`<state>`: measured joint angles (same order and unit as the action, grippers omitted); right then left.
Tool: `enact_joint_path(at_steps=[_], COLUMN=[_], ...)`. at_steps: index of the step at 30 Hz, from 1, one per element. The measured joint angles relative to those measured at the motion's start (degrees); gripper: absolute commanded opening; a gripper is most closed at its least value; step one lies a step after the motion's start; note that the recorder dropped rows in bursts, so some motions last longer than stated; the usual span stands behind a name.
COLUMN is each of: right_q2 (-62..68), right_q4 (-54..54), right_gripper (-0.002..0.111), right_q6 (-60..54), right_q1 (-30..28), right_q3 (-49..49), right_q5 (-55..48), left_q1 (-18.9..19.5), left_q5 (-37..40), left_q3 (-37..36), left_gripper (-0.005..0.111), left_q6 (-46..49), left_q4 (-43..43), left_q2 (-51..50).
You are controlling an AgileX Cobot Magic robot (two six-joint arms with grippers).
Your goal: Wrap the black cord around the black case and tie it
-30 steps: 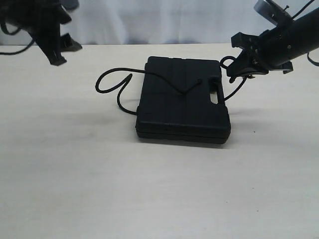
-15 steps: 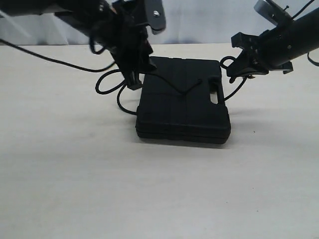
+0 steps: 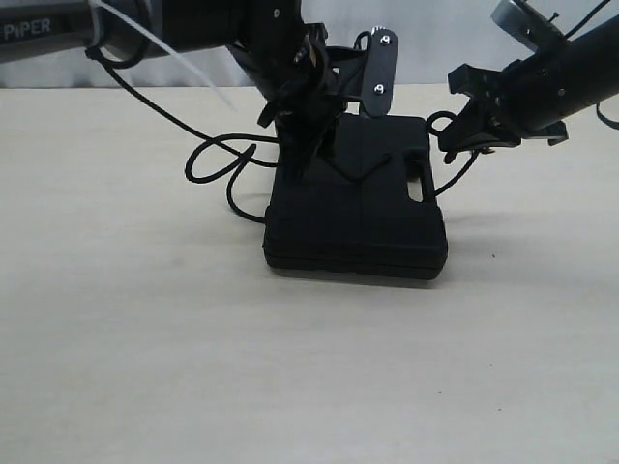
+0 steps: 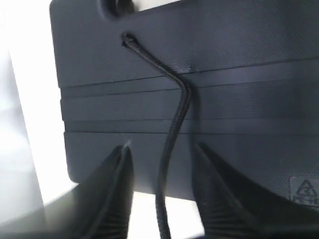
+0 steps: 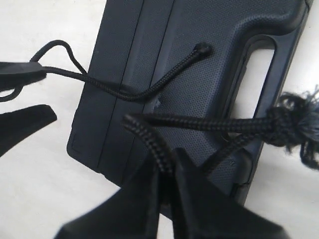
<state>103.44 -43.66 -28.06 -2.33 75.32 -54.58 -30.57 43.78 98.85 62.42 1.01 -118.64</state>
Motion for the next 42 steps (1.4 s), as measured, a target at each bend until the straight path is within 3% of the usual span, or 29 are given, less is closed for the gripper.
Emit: enact_joint_path(at_steps=[12,15,16,21,25,28,32,42], right_q2=[0.0,0.0,0.0,0.0,0.0,0.0,0.0,0.12], right_q4=[-0.21,-0.73,-1.05,-3.44,-4.25,-9.51,-11.71,-11.94], right_gripper=[0.004,0.004,0.004,0.004,0.004,0.004,0.004,0.004], right_q6=[0.0,0.0,0.0,-0.3,-0.78,-1.69,-2.3,-4.26], right_q1=[0.0,0.0,0.0,0.0,-0.38,-3.19,-4.19,-4.19], right_q3=[0.0,0.0,0.0,0.0,0.0,0.0,0.0,0.0], right_q5=[0.0,-0.26,-0.41,-2.95,-3.91,-4.78,-4.95,-5.18], left_q1=[0.02,0.02,0.02,0.02,2.93,7.04,6.95,4.3], left_q5=[-4.83,-6.34,-6.62,-6.37,-3.82,6.18,10.65,1.4], left_q3=[-0.12,-0.12,-0.12,-0.12,-0.12,-0.02,-3.91,-6.08], left_gripper=[0.039,0.018,0.003,0.0,0.0,0.0,0.0,0.0], left_q6=[7.54,8.04,8.04,-6.27,1.0,9.91,17.29,27.7], left_q4=[-0.26,-0.04,-0.04,-1.01,-13.74,-23.68,-30.25,-39.91], left_q2=[-6.68,-8.27,-8.41,-6.29,1.26,6.01,8.45,8.76])
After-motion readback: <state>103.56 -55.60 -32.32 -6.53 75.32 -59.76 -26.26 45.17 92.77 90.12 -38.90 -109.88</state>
